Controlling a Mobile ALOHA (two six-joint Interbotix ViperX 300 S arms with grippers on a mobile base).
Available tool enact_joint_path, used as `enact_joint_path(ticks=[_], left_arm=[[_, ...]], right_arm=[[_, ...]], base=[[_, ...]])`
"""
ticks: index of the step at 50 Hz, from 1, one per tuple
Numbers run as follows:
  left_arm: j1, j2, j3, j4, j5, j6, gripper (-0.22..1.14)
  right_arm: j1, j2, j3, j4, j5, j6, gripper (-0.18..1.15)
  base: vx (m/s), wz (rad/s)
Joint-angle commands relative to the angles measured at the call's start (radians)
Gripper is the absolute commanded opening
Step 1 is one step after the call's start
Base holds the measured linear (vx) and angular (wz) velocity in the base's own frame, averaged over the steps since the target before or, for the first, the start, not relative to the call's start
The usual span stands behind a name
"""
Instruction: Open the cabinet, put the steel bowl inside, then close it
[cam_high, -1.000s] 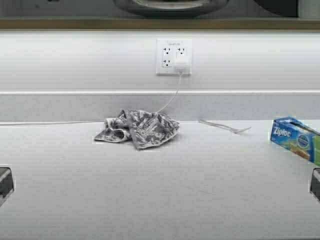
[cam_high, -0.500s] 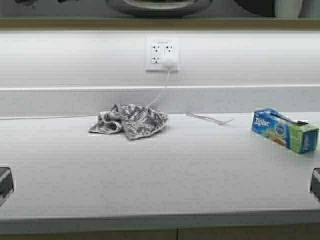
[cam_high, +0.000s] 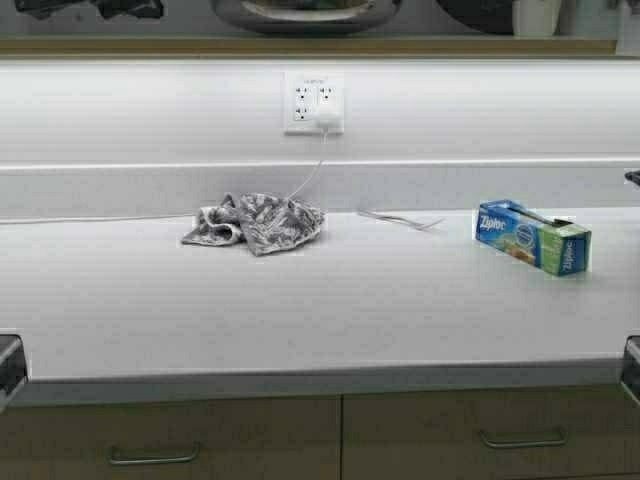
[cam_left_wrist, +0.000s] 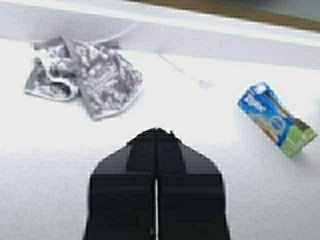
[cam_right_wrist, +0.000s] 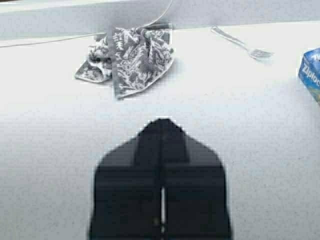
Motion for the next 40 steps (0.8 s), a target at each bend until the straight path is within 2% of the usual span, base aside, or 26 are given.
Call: enact_joint_path(ticks=[1,18,40], left_arm=[[0.003,0.0,-0.041,0.021,-0.002,0.003,0.05],[0.009,0.006,-0.051,0.029,-0.002,0.005,0.05],[0.009,-0.012,-0.055,0.057,0.011,0.04,0.05]], right_arm=[[0.0,-0.002,-0.032,-0.005,-0.008,-0.002,0.08],[-0.014,0.002,-0.057,-0.009,-0.006,-0.005,0.08],[-0.209,-0.11,-0.026,-0.011,0.067,-0.011,0.07]], base=[[-0.2,0.03],[-0.18,0.03],[-0.16,0.04]])
